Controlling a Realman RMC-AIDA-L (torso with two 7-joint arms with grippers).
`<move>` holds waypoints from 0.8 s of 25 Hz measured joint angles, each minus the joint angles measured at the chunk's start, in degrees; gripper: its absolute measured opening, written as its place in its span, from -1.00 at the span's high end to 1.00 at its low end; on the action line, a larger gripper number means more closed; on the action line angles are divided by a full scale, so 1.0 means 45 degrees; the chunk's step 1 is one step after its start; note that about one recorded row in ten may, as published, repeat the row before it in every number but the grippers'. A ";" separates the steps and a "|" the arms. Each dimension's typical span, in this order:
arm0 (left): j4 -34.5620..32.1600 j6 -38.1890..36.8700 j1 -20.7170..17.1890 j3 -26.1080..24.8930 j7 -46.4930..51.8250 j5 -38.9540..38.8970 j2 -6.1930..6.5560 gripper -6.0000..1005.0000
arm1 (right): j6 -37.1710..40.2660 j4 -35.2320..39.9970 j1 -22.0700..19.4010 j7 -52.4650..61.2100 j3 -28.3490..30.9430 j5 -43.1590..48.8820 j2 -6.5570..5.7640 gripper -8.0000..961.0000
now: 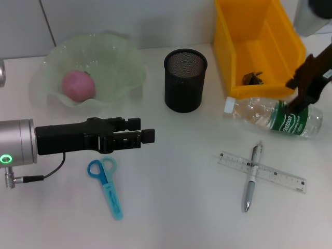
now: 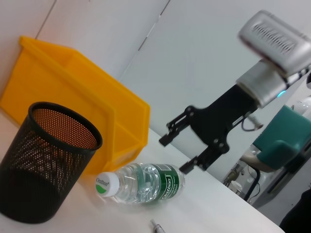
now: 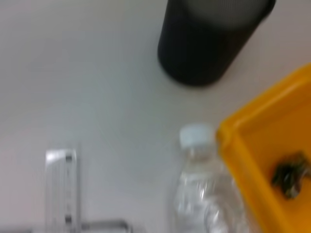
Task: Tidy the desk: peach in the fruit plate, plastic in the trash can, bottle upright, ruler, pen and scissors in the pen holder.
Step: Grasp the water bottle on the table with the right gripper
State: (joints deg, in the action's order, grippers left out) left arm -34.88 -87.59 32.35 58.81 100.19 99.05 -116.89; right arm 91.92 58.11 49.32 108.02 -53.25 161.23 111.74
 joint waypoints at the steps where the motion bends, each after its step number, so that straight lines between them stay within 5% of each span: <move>1: 0.0000 0.0000 0.0000 0.0000 0.0000 0.0000 0.0000 -0.45 | 0.0210 0.0572 -0.0247 -0.0039 0.0171 -0.0418 0.0062 -0.62; 7: -0.0002 -0.0029 -0.0020 -0.0005 -0.0076 0.0026 0.0016 -0.45 | 0.0472 0.2571 -0.2662 -0.1136 0.2253 -0.5306 0.0312 -0.64; 8: -0.0003 -0.0042 -0.0022 -0.0003 -0.0108 0.0075 0.0020 -0.45 | 0.0075 0.1970 -0.3426 -0.2143 0.3178 -0.7476 0.0374 -0.64; 11: -0.0005 -0.0053 -0.0022 0.0026 -0.0129 0.0092 0.0041 -0.45 | -0.0296 0.0820 -0.3992 -0.3144 0.3659 -0.9233 0.0412 -0.65; 13: -0.0017 -0.0067 -0.0022 0.0041 -0.0162 0.0094 0.0052 -0.45 | -0.1002 -0.1392 -0.4613 -0.4857 0.4049 -1.1757 0.0578 -0.65; 20: -0.0018 -0.0080 -0.0025 0.0026 -0.0262 0.0099 0.0045 -0.45 | -0.1841 -0.3896 -0.5043 -0.7163 0.5164 -1.4215 0.1140 -0.67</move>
State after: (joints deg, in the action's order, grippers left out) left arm -34.96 -87.95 32.24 58.92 99.01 99.49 -116.69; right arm 83.63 40.58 26.63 75.79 -30.01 97.26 116.86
